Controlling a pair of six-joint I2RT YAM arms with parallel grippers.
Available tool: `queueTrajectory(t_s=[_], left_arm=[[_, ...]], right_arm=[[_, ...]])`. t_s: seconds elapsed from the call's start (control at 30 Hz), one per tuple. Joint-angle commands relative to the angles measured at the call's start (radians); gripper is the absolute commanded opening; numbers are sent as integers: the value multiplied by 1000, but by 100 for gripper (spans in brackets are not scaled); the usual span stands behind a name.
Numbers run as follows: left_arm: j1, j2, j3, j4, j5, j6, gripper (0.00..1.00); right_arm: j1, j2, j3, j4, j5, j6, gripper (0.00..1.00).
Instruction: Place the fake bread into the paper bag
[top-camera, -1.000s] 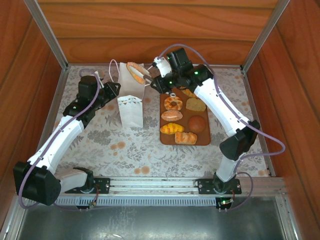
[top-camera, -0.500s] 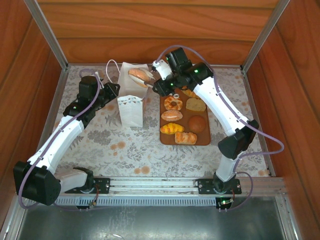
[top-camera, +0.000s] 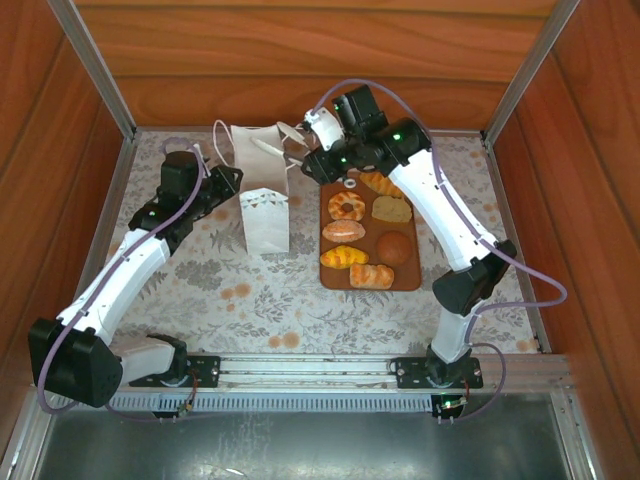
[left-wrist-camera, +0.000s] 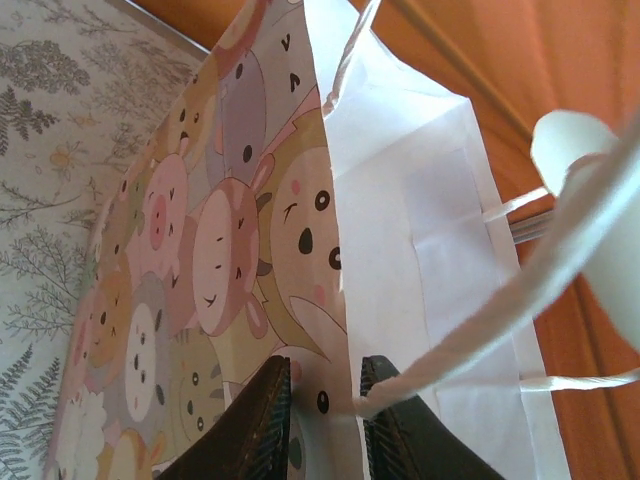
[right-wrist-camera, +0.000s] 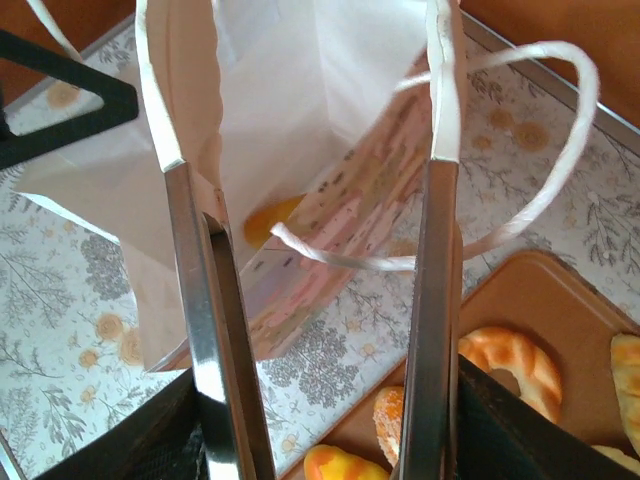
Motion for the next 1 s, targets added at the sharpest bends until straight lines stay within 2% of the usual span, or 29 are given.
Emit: queueTrajectory(t_s=[0.0, 0.17, 0.37, 0.73, 0.97], left_arm=[[-6, -5, 36, -15, 10, 18, 31], [-5, -26, 52, -29, 4, 37, 48], [-5, -89, 75, -114, -45, 109, 70], [-3, -245, 11, -189, -149, 169, 89], [-1, -322, -81, -195, -221, 150, 94]], right_arm=[[7, -33, 49, 49, -54, 30, 58], [3, -77, 81, 75, -56, 65, 58], [-43, -195, 40, 50, 41, 117, 58], [-240, -514, -380, -4, 131, 181, 58], [-337, -565, -590, -51, 201, 142, 58]])
